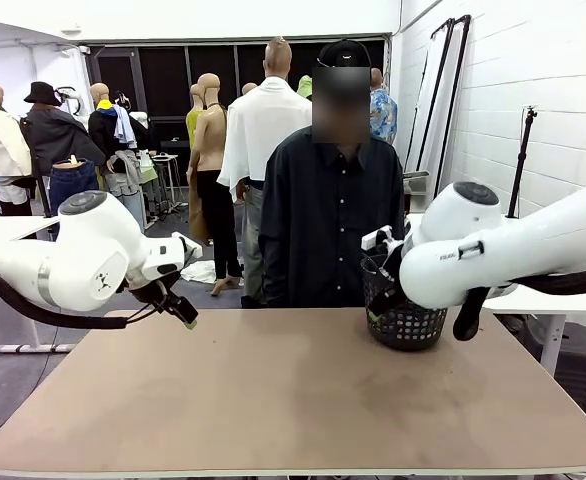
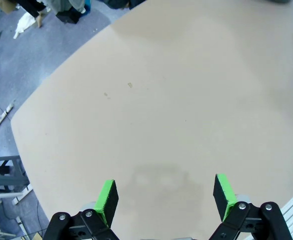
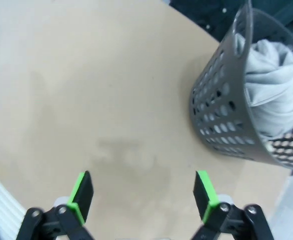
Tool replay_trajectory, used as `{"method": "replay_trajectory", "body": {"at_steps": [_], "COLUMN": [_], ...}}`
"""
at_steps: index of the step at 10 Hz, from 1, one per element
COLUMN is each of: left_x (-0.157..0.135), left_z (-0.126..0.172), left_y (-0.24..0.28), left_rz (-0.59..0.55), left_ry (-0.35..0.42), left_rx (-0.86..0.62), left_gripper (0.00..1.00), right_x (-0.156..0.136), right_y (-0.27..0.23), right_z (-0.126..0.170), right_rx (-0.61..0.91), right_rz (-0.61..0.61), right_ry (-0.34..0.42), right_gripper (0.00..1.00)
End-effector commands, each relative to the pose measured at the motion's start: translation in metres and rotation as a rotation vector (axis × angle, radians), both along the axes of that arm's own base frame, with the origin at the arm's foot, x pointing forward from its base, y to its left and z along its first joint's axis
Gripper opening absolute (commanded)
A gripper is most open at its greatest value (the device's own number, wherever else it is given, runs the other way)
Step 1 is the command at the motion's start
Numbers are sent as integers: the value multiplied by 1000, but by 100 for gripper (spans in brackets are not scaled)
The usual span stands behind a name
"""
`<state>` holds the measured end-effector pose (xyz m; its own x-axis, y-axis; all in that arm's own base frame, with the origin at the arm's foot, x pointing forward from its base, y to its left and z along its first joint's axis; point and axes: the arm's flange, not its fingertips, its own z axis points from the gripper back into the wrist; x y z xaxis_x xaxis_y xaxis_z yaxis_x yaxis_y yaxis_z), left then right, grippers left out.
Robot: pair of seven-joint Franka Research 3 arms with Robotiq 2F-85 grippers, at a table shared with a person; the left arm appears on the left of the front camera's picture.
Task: Fold the training pants.
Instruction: Grab both ends of the Training pants handed by a person.
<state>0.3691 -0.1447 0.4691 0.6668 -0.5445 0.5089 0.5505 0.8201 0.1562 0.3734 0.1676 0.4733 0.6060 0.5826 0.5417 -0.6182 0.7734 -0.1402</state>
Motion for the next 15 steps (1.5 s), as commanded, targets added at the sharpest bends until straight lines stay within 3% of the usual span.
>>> {"method": "replay_trajectory", "body": {"at_steps": [1,8,12,13,15], "left_x": [-10,-44,-48,-42,-48], "left_z": [22,68,83,82,81], "left_y": [0,13,10,12,10], "left_rz": [-13,-23,-17,52,-13], "left_ry": [-5,-46,-88,-100,-81], "left_rx": [-12,-24,-10,7,-19], "left_gripper": [100,100,100,100,100], "right_x": [-10,-32,-32,-29,-33], "right_y": [-11,-19,-21,-20,-21], "right_z": [23,64,71,69,71], "right_rx": [37,45,44,39,56], "right_rz": [48,13,-5,-18,5], "right_ry": [-16,-105,-107,-97,-115], "right_gripper": [100,100,100,100,100]}}
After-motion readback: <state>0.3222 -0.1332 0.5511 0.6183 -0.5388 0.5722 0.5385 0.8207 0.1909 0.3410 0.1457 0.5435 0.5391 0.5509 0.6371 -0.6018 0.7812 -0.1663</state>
